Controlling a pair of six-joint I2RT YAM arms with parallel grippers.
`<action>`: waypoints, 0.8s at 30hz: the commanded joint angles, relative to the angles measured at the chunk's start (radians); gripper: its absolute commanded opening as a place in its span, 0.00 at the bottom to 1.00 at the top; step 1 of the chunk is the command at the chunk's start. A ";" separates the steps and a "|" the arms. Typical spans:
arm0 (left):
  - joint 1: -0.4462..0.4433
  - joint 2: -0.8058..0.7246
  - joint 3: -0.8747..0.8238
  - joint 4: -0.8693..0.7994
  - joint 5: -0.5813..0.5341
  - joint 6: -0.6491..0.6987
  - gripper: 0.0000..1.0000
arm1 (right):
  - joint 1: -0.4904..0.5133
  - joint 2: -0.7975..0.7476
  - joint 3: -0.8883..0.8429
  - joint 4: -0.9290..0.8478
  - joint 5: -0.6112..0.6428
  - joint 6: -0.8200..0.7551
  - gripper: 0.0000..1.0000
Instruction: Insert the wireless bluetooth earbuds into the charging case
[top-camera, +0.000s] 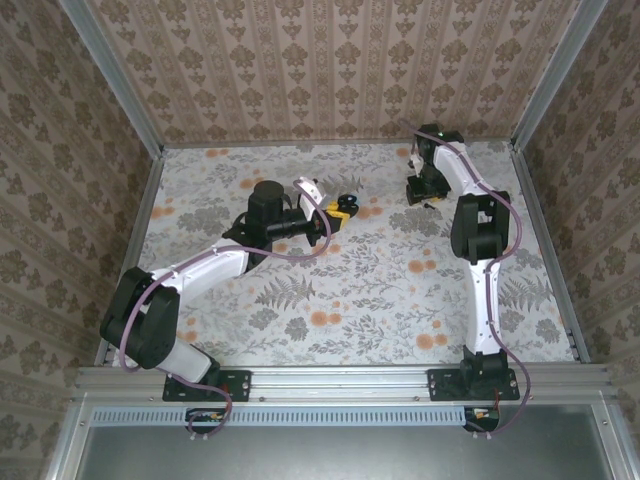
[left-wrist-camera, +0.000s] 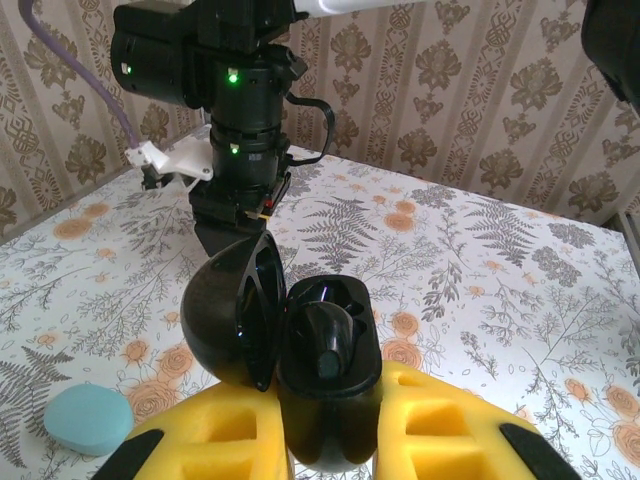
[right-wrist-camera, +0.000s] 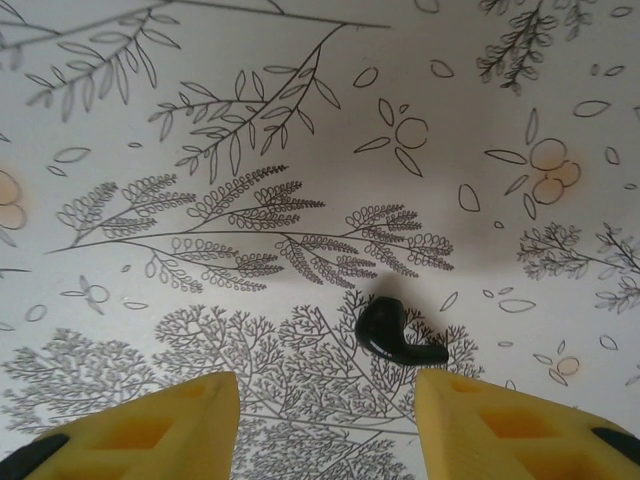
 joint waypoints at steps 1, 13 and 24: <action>0.008 -0.003 0.034 0.001 0.029 -0.010 0.00 | -0.004 0.030 0.053 -0.073 0.056 -0.065 0.51; 0.006 -0.013 0.022 -0.002 0.026 -0.020 0.00 | -0.004 0.087 0.145 -0.159 0.079 -0.117 0.50; 0.007 -0.040 0.013 -0.017 0.014 0.003 0.00 | 0.002 0.136 0.255 -0.220 0.031 0.053 0.46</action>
